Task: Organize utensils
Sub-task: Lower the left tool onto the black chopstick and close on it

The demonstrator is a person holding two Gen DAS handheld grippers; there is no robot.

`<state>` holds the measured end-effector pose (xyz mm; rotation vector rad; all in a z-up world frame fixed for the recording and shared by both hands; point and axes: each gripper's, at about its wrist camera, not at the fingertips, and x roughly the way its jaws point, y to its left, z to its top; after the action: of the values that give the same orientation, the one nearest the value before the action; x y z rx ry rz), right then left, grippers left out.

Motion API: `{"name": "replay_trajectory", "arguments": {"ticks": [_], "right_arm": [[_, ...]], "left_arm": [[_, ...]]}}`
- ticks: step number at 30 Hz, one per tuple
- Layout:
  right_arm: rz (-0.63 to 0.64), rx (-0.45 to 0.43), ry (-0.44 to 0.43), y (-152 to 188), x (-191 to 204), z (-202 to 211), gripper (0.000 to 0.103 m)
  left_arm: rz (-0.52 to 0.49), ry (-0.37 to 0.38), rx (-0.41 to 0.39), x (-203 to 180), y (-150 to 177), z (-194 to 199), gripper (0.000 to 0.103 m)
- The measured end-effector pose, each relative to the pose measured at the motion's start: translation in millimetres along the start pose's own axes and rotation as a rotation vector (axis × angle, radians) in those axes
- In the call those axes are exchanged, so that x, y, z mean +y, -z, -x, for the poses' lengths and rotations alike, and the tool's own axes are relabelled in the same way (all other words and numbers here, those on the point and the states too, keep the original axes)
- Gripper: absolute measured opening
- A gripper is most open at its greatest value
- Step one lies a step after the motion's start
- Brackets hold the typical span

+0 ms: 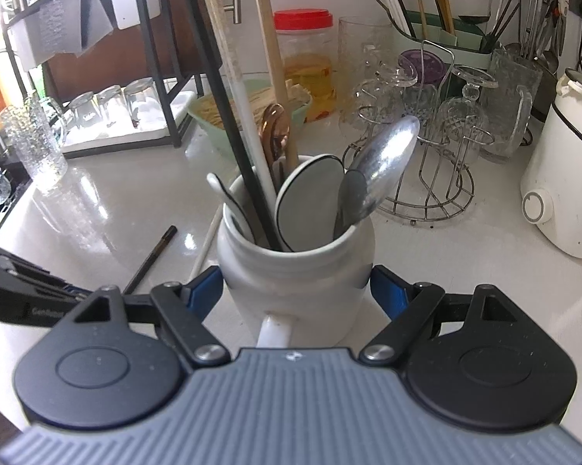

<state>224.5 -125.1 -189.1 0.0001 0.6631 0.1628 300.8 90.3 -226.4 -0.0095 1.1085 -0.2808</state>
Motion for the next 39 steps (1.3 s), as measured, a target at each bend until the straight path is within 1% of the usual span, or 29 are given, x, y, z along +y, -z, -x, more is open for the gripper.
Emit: {"name": "replay_trajectory", "arguments": {"ticks": [2, 4, 7, 17, 23, 28, 31, 35, 39], "right_arm": [[0.005, 0.000, 0.001, 1, 1, 1, 0.085], [0.009, -0.002, 0.001, 1, 2, 1, 0.085], [0.006, -0.003, 0.003, 1, 1, 1, 0.085], [-0.008, -0.011, 0.018, 4, 4, 2, 0.085], [-0.007, -0.010, 0.020, 4, 4, 2, 0.085], [-0.003, -0.009, 0.020, 3, 4, 2, 0.085], [-0.001, -0.010, 0.019, 3, 4, 2, 0.086], [0.005, -0.011, 0.013, 3, 3, 2, 0.086], [0.012, -0.012, 0.005, 2, 2, 2, 0.086]], "left_arm": [[0.002, 0.003, 0.000, 0, -4, -1, 0.007], [0.012, 0.010, -0.008, 1, -10, -2, 0.014], [0.018, 0.011, -0.026, 1, -22, -5, 0.018], [-0.066, -0.053, -0.059, -7, -56, -23, 0.018], [-0.104, -0.053, -0.052, -10, -64, -29, 0.018], [-0.112, -0.044, -0.048, -12, -67, -31, 0.018], [-0.124, -0.055, -0.046, -16, -67, -32, 0.018], [-0.105, -0.058, -0.044, -16, -70, -33, 0.018], [-0.103, -0.058, -0.023, -17, -76, -35, 0.018]]}}
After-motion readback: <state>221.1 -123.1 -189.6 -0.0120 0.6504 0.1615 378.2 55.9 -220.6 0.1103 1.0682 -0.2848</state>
